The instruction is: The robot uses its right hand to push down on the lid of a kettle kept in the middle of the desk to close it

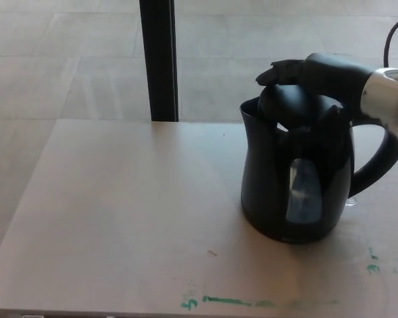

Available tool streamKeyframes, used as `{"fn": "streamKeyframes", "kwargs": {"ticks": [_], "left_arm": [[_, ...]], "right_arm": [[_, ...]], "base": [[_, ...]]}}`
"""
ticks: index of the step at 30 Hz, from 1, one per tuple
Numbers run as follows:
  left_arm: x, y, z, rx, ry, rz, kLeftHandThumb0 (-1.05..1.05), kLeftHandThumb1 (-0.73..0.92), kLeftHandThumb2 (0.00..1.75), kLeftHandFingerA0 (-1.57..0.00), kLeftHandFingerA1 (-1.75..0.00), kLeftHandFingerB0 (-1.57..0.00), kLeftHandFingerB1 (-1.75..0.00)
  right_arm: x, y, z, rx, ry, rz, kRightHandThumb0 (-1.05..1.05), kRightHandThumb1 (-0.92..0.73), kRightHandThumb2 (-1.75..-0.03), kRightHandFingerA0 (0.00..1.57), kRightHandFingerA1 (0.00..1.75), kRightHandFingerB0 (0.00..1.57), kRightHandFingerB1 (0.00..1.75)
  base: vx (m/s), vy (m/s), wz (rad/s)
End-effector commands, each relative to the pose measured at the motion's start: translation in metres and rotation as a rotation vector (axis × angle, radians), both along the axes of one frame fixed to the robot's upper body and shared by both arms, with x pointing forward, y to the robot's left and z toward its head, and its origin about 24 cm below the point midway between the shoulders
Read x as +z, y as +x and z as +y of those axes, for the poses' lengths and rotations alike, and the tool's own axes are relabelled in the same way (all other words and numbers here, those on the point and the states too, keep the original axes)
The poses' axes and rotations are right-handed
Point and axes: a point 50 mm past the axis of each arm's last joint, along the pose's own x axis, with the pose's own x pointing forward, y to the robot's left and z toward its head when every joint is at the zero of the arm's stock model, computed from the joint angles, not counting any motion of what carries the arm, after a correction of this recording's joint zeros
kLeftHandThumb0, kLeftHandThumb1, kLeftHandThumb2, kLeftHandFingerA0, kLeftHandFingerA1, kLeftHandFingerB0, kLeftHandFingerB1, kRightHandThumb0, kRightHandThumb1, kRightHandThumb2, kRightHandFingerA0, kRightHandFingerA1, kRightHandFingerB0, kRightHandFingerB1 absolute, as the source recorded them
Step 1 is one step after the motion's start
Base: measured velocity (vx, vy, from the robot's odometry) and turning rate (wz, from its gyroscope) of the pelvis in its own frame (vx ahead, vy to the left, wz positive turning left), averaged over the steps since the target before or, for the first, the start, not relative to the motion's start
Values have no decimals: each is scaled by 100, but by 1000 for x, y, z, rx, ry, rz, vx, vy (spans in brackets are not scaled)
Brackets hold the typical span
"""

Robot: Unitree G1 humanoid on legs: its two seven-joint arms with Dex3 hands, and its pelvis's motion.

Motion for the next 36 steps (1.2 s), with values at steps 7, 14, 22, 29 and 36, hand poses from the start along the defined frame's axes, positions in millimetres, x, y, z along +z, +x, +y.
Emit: {"fn": "streamKeyframes", "kwargs": {"ticks": [7,14,22,29,36], "left_arm": [[3,1,4,32,-9,-6,-83,64,67,-39,-45,-34,-38],[5,3,5,19,-21,-15,-84,68,71,-37,-45,-30,-37],[6,6,6,7,-14,-20,-82,76,63,-42,-44,-33,-34],[6,5,6,14,-11,-18,-81,75,61,-42,-43,-35,-33],[6,3,7,-4,-6,-15,-87,66,75,-39,-47,-33,-39]], "right_arm": [[-129,-22,-11,-116,54,336,-82,-53,-94,28,60,27,44],[-168,-35,0,-103,-203,391,-83,-78,-64,12,47,22,33],[-200,-48,4,-18,-517,429,-84,-73,-116,2,24,10,35],[-206,-52,-7,-29,-527,462,-88,-75,-116,0,18,10,33],[-149,-21,-21,-113,-454,346,-96,-75,-116,5,9,8,21]], "base": [[0,0,0],[0,0,0],[0,0,0],[0,0,0],[0,0,0]]}}
